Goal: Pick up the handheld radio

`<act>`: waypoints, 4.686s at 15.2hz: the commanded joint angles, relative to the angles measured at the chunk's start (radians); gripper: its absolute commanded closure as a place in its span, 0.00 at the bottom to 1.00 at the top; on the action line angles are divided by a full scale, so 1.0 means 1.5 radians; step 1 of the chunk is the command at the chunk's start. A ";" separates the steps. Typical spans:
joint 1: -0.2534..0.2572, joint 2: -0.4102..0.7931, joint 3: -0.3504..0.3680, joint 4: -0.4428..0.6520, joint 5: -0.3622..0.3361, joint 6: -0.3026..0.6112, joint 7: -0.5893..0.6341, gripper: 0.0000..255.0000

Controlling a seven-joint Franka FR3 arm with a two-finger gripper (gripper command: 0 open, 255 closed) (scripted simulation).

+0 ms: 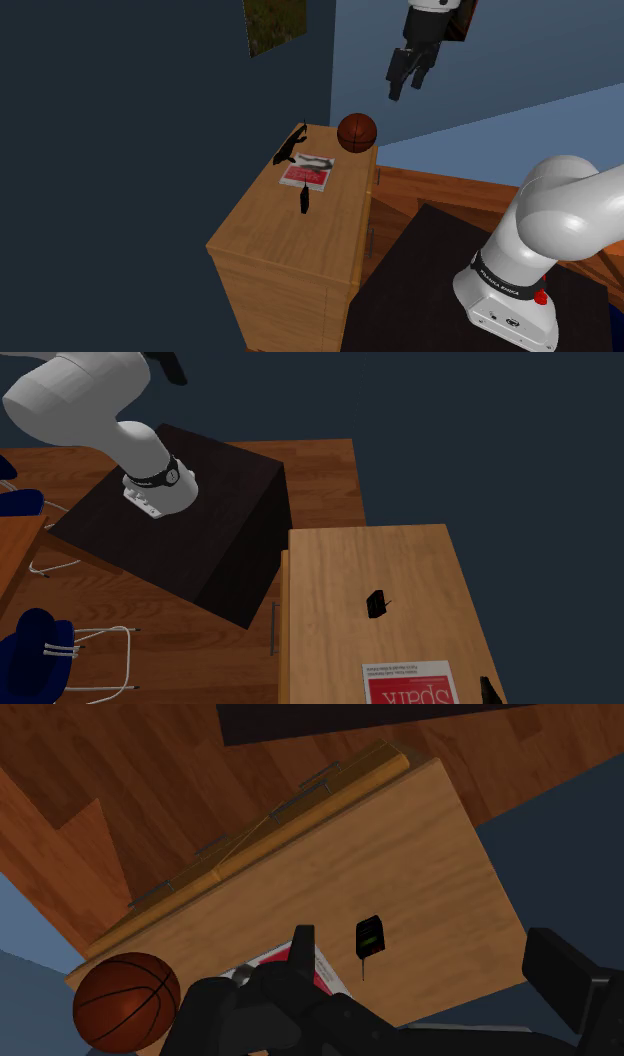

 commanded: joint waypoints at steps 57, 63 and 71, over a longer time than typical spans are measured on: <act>-0.062 1.071 0.018 0.250 0.106 0.999 -0.511 1.00; -0.063 1.070 0.018 0.250 0.106 0.999 -0.511 1.00; -0.059 1.018 0.015 0.225 0.107 0.971 -0.508 1.00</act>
